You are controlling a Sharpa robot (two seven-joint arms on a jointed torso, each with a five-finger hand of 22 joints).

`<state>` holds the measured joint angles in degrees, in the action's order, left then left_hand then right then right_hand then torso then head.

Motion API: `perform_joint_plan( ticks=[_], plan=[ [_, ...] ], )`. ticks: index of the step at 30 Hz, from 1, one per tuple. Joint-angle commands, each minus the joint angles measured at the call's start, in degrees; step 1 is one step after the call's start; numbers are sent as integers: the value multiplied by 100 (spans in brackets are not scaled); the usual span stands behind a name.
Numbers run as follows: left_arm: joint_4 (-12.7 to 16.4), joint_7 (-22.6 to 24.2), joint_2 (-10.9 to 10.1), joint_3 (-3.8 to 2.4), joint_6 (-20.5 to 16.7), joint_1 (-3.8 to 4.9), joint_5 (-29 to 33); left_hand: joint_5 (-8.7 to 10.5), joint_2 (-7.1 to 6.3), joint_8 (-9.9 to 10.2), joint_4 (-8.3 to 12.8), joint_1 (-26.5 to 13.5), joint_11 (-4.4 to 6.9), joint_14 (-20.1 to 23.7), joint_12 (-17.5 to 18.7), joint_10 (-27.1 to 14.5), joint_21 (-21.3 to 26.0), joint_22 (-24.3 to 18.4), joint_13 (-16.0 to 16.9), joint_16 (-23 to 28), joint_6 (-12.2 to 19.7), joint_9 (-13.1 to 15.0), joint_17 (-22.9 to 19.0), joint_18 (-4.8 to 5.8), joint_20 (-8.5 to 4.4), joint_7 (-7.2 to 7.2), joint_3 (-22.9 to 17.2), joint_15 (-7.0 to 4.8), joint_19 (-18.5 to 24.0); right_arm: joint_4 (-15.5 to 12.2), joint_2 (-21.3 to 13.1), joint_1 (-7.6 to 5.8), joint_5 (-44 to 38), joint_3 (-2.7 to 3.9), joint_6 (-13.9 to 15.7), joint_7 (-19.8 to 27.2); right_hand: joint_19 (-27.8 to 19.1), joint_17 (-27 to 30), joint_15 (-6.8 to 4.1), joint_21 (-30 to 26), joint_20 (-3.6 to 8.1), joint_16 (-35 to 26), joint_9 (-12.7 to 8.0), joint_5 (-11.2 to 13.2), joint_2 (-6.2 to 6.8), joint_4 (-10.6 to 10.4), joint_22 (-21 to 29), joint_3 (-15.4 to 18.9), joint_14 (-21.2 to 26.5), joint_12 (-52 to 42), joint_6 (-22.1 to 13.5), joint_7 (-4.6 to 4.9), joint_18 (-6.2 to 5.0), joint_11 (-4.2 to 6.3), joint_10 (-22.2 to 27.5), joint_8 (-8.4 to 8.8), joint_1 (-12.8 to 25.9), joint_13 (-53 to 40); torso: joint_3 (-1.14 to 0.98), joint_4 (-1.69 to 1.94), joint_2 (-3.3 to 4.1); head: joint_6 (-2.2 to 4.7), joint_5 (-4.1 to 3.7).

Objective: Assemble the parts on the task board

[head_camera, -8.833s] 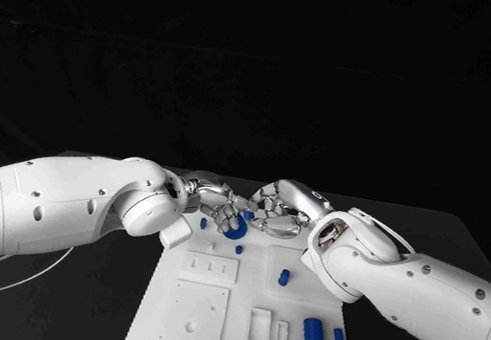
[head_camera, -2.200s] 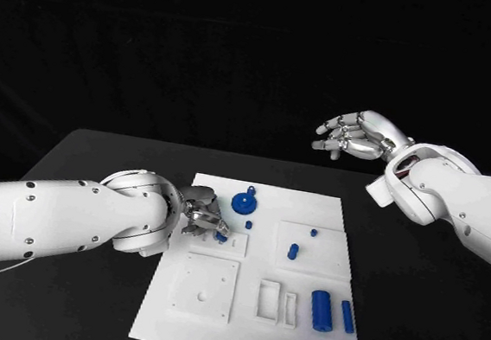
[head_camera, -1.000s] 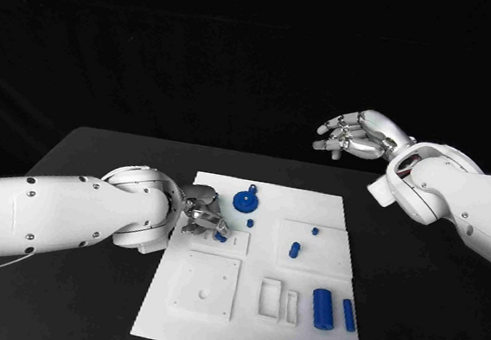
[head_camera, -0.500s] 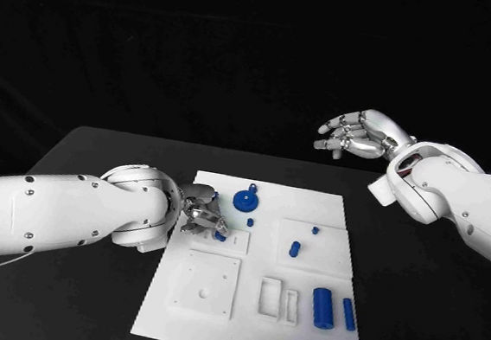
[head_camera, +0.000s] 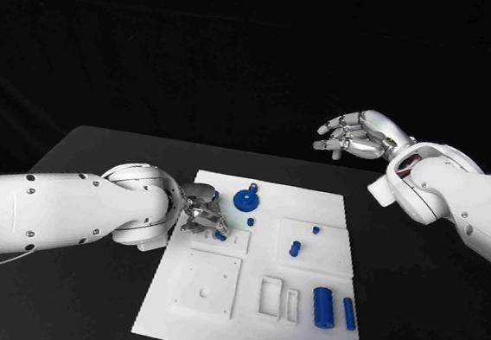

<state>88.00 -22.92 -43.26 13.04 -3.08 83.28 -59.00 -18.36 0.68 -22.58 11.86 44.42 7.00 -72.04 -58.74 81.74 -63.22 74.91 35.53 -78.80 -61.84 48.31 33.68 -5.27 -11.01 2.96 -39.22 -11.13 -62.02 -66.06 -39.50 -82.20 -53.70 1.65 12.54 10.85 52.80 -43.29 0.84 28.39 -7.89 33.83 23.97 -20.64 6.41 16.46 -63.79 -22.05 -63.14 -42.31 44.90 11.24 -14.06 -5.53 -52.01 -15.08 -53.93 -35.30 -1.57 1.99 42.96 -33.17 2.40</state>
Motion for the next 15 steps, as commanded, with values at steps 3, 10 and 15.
perform_joint_plan(
  ticks=[3, 10, 15],
  plan=[
    [-22, -223, -6, 67, 396, -68, -69, 52, 39, -45, -12, 47, 113, -121, -48, -125, -46, 72, -8, -41, -1097, -15, -10, -49, -457, -491, 20, -175, 52, 0, 6, 7, -46, 3, -20, 30, -7, -6, 26, -33, -5, -23, -6, -26, -20, -5, -6, 24, 0, -23, 3, 39, -94, 1, 52, -29, -43, 7, 0, 0, 2, -5, -1],
    [-25, -220, -5, 67, 406, -68, -69, 675, 25, -53, -82, 13, 122, -113, -77, -130, -53, 64, -23, -80, -1117, -51, -28, -55, -458, -500, 97, -169, 70, 7, 7, 16, -46, 3, -23, 30, -6, -7, 26, -34, -5, -24, -7, -30, -21, -6, -8, 23, -1, -24, 3, 38, -94, 1, 52, -29, -44, 8, -1, -4, 4, -11, 3],
    [-23, -213, -1, 67, 410, -68, -69, 995, -10, -43, -157, 3, 122, -104, -96, -138, -61, 61, -29, -101, -1122, -126, -40, -62, -461, -498, 107, -168, 80, 12, 12, 26, -46, 3, -26, 31, -6, -9, 26, -34, -5, -25, -7, -33, -21, -5, -8, 23, -1, -25, 4, 38, -94, 1, 52, -30, -44, 10, -1, 1, 0, -26, 5]
  ],
)
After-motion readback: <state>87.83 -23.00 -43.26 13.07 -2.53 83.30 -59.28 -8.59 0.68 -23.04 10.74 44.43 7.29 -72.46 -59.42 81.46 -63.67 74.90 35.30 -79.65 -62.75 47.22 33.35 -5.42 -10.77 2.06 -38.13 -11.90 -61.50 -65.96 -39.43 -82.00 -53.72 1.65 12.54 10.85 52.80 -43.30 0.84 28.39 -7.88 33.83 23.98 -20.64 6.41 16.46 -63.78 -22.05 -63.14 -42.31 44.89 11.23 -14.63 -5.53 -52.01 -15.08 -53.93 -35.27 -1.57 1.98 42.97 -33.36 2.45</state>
